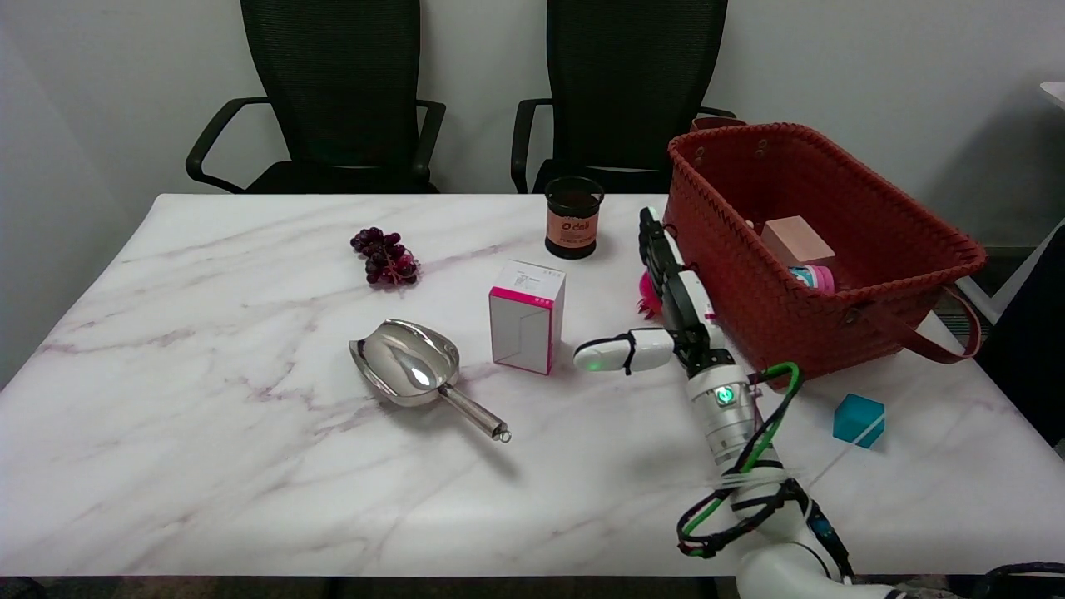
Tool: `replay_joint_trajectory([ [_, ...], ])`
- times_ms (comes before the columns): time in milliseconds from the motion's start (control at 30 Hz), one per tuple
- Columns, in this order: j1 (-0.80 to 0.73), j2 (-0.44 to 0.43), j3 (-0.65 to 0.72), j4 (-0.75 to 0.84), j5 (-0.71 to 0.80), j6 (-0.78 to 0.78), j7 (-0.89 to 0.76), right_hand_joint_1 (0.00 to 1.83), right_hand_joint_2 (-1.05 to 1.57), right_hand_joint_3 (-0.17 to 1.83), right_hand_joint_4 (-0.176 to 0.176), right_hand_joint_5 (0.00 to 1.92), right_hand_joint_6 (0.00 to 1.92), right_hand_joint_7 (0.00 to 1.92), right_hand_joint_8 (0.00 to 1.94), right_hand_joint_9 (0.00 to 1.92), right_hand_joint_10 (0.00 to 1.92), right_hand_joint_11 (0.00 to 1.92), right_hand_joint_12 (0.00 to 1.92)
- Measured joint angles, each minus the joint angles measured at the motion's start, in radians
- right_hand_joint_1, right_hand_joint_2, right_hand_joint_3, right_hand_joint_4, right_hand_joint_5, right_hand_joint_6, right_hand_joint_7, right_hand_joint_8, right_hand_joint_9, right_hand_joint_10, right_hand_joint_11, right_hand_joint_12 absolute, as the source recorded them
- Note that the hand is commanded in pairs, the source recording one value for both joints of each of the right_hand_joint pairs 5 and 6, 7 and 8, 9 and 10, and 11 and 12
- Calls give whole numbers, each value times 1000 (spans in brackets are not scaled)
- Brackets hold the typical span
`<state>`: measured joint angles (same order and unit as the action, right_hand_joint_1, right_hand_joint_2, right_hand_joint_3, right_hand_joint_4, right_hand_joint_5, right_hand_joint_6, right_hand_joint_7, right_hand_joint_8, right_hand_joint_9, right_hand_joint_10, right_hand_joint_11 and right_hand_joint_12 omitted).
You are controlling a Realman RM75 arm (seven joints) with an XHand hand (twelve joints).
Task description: Pick up the white paper box.
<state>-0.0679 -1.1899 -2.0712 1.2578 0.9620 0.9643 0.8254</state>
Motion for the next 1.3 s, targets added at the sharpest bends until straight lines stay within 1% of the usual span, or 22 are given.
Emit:
replay_joint_trajectory([
  [333, 111, -37, -20, -105, 33, -65, 5, 1092, 9, -175, 0, 0, 0, 0, 0, 14, 14, 0, 0],
  [800, 262, -103, -105, -277, 81, -112, 62, 1105, 6, -175, 0, 0, 0, 0, 0, 46, 46, 0, 0],
  [1067, 306, -142, -143, -348, 91, -134, 92, 1108, 8, -173, 0, 0, 0, 0, 0, 53, 53, 0, 0],
  [1300, 324, -164, -166, -380, 96, -145, 107, 1105, 47, -153, 0, 0, 0, 0, 0, 56, 56, 0, 0],
])
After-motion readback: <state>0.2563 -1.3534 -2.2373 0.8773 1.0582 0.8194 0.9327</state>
